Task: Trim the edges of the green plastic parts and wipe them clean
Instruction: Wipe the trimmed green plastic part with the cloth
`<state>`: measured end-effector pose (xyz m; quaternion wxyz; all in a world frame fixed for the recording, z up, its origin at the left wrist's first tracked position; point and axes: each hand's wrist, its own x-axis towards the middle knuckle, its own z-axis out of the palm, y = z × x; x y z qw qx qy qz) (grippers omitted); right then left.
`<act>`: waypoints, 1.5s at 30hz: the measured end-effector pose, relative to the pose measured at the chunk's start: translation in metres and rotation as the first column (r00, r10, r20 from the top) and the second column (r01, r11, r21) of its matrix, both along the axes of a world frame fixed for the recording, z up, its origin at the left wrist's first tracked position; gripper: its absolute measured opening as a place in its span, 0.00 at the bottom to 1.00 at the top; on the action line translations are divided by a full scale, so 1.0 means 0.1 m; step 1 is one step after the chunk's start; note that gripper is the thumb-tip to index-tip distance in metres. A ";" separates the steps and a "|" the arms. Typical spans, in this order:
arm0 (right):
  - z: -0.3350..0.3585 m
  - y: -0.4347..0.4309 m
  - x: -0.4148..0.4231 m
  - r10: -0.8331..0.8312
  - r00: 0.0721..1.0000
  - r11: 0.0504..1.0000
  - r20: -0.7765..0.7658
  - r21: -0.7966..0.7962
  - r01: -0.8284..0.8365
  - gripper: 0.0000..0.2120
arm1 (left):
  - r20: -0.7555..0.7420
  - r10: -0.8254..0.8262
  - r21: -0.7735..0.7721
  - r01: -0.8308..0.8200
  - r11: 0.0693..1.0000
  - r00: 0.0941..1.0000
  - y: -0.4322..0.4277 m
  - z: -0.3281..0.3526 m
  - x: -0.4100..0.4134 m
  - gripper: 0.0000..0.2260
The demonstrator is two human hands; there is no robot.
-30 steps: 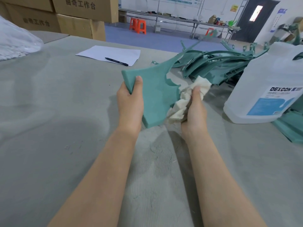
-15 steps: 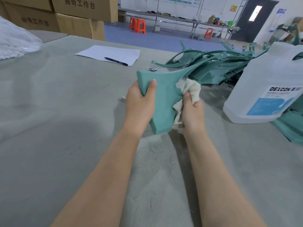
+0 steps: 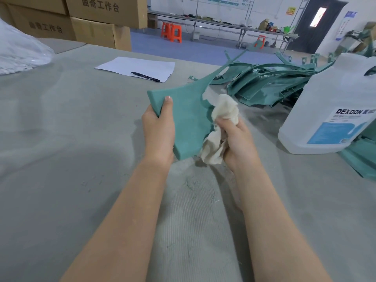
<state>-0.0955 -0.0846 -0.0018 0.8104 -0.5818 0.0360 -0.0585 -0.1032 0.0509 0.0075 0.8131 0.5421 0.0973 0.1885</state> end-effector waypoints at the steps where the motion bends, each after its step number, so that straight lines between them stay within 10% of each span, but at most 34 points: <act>1: -0.01 0.01 -0.01 0.019 0.999 0.997 0.029 -0.070 -0.017 0.11 | -0.001 0.004 0.025 -0.004 1.000 1.000 0.00 0.00 0.00 0.08; 8: -0.10 0.06 0.03 -0.150 0.977 0.881 0.152 -0.429 0.202 0.10 | 0.058 -0.009 0.200 -0.002 0.980 0.998 -0.09 0.05 -0.06 0.07; 17: -0.09 -0.08 0.06 -0.289 0.954 0.942 -0.078 -0.199 0.269 0.13 | 0.128 -0.061 0.414 0.003 0.910 0.990 -0.20 0.05 -0.10 0.06; 25: -0.04 -0.09 0.06 -0.190 0.961 0.956 -0.203 0.183 0.228 0.18 | 0.048 -0.039 -0.014 0.040 0.999 0.998 -0.09 0.03 -0.03 0.05; 30: 0.05 -0.02 -0.02 0.051 0.970 0.950 -0.237 0.312 0.026 0.19 | 0.124 -0.108 -0.444 0.153 0.883 0.986 -0.01 0.07 -0.02 0.09; 35: 0.03 0.16 -0.09 0.203 0.977 0.969 -0.062 0.155 -0.191 0.07 | 0.167 -0.194 -0.428 0.249 0.869 0.967 -0.02 0.11 -0.05 0.15; 45: 0.06 -0.18 -0.04 -0.231 0.924 0.807 0.304 -0.470 0.357 0.16 | 0.092 -0.530 -0.216 0.536 0.816 0.843 0.08 0.12 -0.05 0.10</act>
